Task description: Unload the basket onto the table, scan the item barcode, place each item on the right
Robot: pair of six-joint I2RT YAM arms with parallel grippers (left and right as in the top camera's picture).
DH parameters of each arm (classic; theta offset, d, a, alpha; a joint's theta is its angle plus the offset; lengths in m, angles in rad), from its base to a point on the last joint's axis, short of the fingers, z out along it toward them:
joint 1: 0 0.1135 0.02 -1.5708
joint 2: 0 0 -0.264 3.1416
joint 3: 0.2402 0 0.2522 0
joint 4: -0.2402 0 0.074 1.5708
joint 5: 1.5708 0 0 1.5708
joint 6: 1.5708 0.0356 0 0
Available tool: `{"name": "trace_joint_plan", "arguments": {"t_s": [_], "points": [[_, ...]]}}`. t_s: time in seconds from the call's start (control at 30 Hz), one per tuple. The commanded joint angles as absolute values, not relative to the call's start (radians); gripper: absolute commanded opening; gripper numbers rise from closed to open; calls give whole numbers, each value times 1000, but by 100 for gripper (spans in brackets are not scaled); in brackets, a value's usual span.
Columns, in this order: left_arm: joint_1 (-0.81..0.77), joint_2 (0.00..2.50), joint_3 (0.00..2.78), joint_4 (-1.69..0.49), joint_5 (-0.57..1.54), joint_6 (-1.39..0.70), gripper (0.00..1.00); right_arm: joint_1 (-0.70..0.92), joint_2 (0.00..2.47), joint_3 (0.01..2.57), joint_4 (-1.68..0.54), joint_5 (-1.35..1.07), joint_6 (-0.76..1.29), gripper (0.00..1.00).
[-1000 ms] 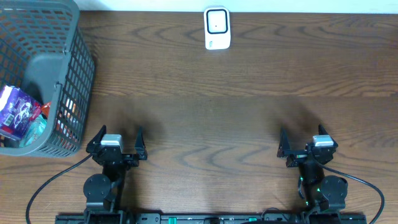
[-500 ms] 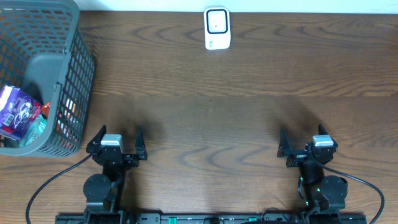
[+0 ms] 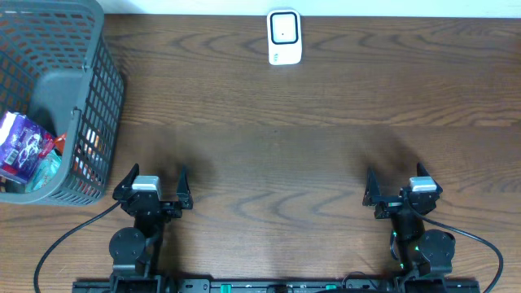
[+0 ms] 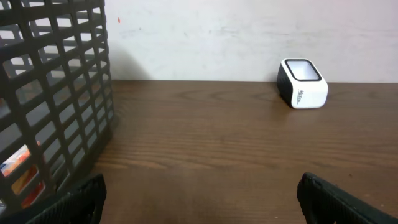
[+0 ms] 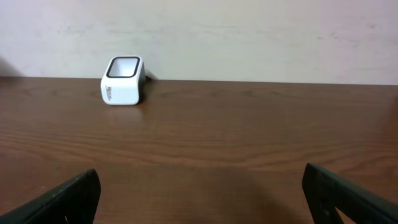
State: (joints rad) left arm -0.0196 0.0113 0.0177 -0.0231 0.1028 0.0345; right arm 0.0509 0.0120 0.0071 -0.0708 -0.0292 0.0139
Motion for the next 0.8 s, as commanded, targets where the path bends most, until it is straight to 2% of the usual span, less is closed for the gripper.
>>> {"name": "trace_joint_plan", "arguments": {"t_s": [0.0,0.77], "points": [[-14,10,4,-62,120,48,98,47,11,6,-75,-32,3,99],[-15,10,4,-57,134,42,98,47,11,6,-75,-32,3,99]]}}
